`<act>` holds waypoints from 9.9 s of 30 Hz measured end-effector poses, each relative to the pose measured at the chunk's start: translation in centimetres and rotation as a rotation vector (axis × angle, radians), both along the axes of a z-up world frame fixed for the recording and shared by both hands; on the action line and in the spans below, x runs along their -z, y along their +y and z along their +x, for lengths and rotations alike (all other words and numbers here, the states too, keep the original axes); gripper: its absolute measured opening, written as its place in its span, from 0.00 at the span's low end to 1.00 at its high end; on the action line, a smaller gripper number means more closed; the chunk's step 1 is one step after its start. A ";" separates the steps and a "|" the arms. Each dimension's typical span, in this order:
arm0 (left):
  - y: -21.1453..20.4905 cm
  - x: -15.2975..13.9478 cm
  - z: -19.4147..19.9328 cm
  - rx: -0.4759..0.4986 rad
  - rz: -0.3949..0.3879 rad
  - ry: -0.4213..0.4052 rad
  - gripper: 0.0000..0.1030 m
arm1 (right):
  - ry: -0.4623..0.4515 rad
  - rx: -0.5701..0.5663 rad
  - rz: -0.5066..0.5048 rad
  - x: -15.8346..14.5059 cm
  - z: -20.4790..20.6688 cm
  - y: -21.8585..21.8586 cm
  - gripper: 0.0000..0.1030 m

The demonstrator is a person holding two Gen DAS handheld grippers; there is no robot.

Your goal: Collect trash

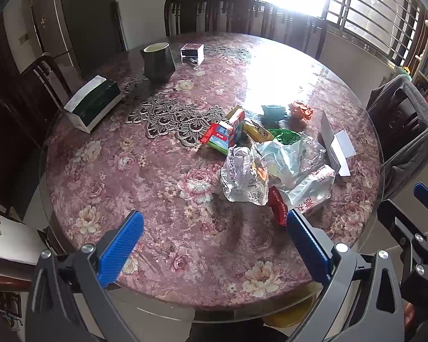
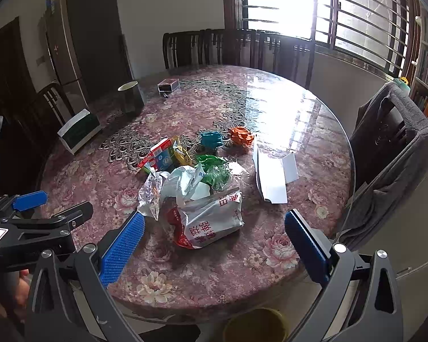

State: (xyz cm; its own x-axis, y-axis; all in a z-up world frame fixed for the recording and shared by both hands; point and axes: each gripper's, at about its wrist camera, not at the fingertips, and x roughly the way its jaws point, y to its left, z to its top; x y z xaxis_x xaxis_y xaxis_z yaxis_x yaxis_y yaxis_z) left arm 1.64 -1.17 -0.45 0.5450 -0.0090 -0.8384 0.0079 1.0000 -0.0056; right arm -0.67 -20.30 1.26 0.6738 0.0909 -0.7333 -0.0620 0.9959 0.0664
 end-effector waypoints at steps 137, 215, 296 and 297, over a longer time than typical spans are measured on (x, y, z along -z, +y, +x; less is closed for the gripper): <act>-2.0 8.9 8.2 0.095 -0.029 0.123 0.97 | 0.251 -0.076 -0.038 11.5 9.5 -0.8 0.19; -16.9 6.1 -9.5 0.637 -0.060 0.119 0.11 | 0.133 0.366 0.016 5.2 -15.0 -11.0 0.19; -26.2 13.1 -19.5 1.030 -0.007 0.367 0.37 | 0.229 0.552 0.043 8.8 -26.0 -17.3 0.12; -26.2 13.0 -19.5 1.027 -0.010 0.364 0.37 | 0.227 0.549 0.043 8.7 -25.9 -17.2 0.11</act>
State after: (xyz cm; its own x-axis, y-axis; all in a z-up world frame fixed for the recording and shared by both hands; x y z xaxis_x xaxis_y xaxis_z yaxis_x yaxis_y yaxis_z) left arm -17.87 -27.39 -13.41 -0.0071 -0.3264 -0.9452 0.8357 0.5172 -0.1849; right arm -26.58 -37.52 -7.46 0.4571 -0.1939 -0.8680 0.4820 0.8742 0.0585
